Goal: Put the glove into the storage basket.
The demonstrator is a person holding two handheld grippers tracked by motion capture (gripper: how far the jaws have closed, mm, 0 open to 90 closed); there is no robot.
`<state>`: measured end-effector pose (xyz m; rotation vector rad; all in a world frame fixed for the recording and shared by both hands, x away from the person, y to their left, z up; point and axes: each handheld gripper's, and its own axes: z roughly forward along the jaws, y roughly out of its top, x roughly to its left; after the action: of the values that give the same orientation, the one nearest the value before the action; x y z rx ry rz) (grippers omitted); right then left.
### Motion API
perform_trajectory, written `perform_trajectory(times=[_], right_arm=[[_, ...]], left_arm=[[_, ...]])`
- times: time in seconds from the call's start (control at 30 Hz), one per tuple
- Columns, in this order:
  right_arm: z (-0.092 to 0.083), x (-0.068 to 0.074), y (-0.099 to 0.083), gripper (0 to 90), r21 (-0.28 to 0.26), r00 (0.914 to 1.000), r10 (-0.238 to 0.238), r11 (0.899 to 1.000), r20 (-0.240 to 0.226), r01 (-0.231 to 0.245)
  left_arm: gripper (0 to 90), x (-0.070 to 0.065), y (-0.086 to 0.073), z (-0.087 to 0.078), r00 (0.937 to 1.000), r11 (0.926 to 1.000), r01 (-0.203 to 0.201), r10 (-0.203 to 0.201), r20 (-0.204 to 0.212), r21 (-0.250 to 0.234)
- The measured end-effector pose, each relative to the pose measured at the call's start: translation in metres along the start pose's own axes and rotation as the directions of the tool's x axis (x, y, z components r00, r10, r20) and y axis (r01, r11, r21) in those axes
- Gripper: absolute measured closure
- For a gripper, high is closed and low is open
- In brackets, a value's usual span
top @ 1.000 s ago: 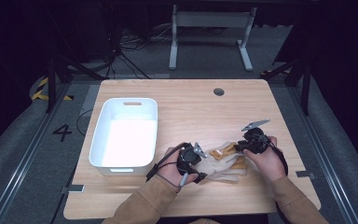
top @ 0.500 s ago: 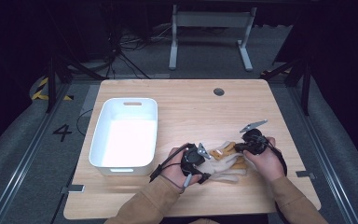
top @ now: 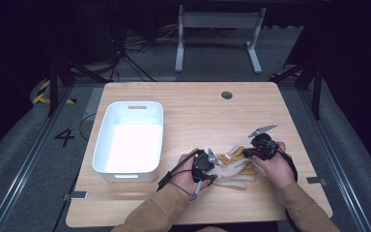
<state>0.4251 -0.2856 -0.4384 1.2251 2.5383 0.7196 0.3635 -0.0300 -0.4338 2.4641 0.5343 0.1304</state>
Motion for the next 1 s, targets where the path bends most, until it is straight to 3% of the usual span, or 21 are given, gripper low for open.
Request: perform_trajectory(times=[0.1, 0.23, 0.4, 0.5, 0.7, 1.0], right_arm=[[-0.001, 0.001, 0.0, 86.3, 0.003, 1.0, -0.001, 1.0, 0.005, 0.001], [-0.006, 0.001, 0.0, 86.9, -0.013, 0.9997, -0.011, 1.0, 0.022, 0.012], [-0.029, 0.002, 0.002, 87.2, -0.082, 0.9992, -0.012, 0.997, 0.038, 0.015], [-0.044, 0.005, 0.002, 87.2, -0.124, 0.9986, -0.012, 0.992, 0.051, 0.018], [-0.072, 0.013, 0.0, 87.2, -0.184, 0.9962, -0.026, 0.982, 0.083, 0.041], [-0.094, 0.032, -0.006, 87.1, -0.199, 0.9953, -0.055, 0.978, 0.079, 0.07]], left_arm=[[77.3, 0.002, -0.001, -0.001, 0.9998, 0.9998, 0.013, -0.013, 0.018, -0.012], [80.9, 0.003, 0.0, -0.006, 0.9997, 0.9996, 0.01, -0.01, 0.022, -0.027], [81.1, 0.003, 0.004, -0.02, 0.9998, 0.9984, -0.002, 0.003, 0.017, -0.057], [80.9, 0.005, 0.007, -0.027, 0.9992, 0.9975, -0.038, 0.038, -0.011, -0.06], [80.6, 0.009, 0.01, -0.041, 0.9974, 0.994, -0.072, 0.071, -0.012, -0.083], [80.1, 0.021, 0.005, -0.056, 0.9939, 0.9918, -0.106, 0.108, 0.021, -0.07]])
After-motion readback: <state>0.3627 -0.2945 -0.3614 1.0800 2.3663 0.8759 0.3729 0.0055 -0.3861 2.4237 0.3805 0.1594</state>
